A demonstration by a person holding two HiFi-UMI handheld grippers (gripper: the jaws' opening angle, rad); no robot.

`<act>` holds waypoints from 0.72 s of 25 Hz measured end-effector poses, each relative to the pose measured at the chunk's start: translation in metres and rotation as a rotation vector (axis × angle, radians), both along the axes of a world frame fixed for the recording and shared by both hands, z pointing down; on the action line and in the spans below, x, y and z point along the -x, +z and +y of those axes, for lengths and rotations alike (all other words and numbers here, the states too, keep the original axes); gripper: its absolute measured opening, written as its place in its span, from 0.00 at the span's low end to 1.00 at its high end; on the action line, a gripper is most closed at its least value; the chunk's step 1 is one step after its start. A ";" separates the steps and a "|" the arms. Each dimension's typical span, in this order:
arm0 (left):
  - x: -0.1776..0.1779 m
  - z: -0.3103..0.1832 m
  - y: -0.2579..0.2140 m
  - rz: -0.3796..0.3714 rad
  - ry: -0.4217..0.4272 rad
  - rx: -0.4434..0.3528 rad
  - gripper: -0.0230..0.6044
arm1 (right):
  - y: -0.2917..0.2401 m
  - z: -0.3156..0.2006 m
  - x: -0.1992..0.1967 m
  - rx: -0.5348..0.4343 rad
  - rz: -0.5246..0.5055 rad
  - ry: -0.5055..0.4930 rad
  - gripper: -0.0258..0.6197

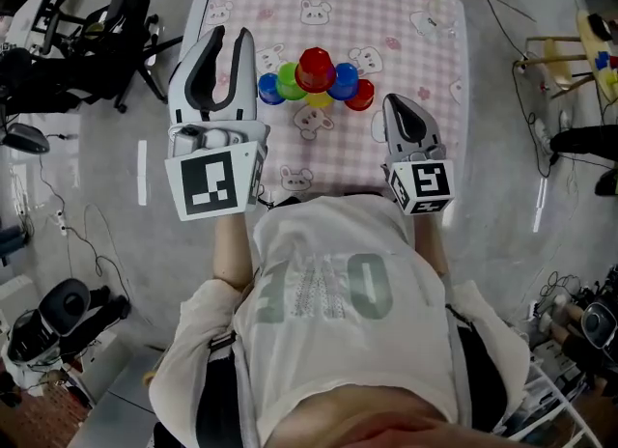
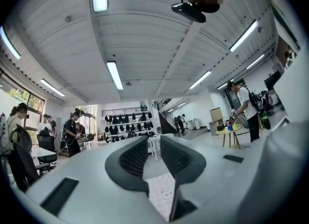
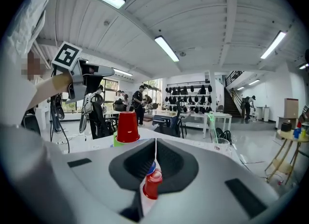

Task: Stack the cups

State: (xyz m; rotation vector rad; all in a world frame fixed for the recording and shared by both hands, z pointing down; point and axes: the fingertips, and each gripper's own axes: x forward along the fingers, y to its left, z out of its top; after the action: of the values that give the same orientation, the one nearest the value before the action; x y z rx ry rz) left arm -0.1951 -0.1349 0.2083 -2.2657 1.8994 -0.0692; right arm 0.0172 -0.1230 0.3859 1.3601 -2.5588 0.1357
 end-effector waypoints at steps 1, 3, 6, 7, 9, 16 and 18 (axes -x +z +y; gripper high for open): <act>0.003 0.005 0.002 0.000 -0.012 -0.010 0.18 | -0.006 -0.002 0.004 -0.016 -0.003 -0.007 0.09; 0.006 0.012 0.008 0.008 -0.028 -0.030 0.15 | -0.017 -0.006 0.012 -0.047 -0.010 -0.020 0.09; 0.006 0.017 0.021 0.026 -0.025 -0.045 0.11 | -0.030 -0.010 0.021 -0.075 -0.026 -0.034 0.09; 0.005 0.019 0.027 0.039 -0.022 -0.049 0.11 | -0.032 -0.010 0.023 -0.080 -0.031 -0.039 0.09; 0.002 0.025 0.039 0.082 -0.003 -0.063 0.11 | -0.035 -0.008 0.027 -0.084 -0.040 -0.047 0.09; -0.002 0.034 0.116 0.099 -0.044 0.046 0.10 | -0.034 -0.004 0.034 -0.085 -0.054 -0.049 0.09; -0.003 0.039 0.131 0.092 -0.058 0.080 0.10 | -0.034 -0.001 0.033 -0.087 -0.045 -0.045 0.09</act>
State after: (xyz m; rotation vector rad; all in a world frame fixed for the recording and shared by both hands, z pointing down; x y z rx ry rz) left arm -0.1919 -0.0958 0.3389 -2.3024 2.0436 -0.0507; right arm -0.0161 -0.1244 0.3523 1.3432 -2.6596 0.0479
